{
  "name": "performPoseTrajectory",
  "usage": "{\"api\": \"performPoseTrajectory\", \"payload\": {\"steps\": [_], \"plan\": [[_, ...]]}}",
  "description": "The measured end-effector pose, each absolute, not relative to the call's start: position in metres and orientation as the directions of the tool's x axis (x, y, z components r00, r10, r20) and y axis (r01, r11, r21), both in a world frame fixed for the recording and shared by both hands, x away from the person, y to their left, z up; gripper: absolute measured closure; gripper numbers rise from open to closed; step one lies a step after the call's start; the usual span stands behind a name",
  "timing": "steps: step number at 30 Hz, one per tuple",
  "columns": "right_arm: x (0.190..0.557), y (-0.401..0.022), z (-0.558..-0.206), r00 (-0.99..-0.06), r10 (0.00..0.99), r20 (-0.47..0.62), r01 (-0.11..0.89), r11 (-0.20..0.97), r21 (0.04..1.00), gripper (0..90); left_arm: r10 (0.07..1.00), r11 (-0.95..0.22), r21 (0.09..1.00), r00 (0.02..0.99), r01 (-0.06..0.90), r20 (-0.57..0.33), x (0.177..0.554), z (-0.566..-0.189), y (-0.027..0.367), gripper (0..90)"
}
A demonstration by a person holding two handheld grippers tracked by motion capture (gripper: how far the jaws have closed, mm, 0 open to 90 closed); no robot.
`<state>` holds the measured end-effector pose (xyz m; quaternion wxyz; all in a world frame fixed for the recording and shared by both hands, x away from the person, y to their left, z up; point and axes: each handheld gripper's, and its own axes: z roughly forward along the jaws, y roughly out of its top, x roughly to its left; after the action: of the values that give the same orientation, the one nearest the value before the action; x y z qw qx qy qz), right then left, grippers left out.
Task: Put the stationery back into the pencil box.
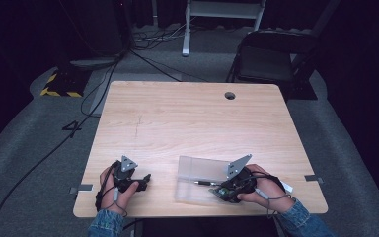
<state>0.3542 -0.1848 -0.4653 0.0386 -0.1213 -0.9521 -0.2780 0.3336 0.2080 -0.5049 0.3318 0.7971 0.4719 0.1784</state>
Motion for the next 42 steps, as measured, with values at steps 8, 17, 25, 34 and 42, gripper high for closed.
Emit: {"api": "performPoseTrajectory", "payload": {"steps": [8, 17, 25, 34, 42], "plan": [[0.354, -0.184, -0.468, -0.969, 0.195, 0.152, 0.246, 0.826, 0.507, 51.4, 0.871, -0.334, 0.698, 0.491, 0.633, -0.028, 0.334, -0.505, 0.208, 17.3], [0.355, -0.186, -0.467, -0.963, 0.206, 0.172, 0.266, 0.815, 0.515, 49.0, 0.870, -0.334, 0.697, 0.492, 0.634, -0.030, 0.334, -0.505, 0.208, 16.4], [0.350, -0.180, -0.463, -0.972, 0.173, 0.158, 0.233, 0.795, 0.561, 41.1, 0.870, -0.335, 0.696, 0.491, 0.635, -0.029, 0.334, -0.505, 0.207, 16.1], [0.347, -0.171, -0.470, -0.979, 0.144, 0.143, 0.200, 0.800, 0.565, 34.4, 0.871, -0.335, 0.697, 0.491, 0.634, -0.029, 0.334, -0.505, 0.207, 16.1], [0.343, -0.167, -0.471, -0.981, 0.117, 0.153, 0.184, 0.806, 0.562, 34.5, 0.868, -0.339, 0.697, 0.495, 0.632, -0.027, 0.334, -0.505, 0.208, 16.0]]}}
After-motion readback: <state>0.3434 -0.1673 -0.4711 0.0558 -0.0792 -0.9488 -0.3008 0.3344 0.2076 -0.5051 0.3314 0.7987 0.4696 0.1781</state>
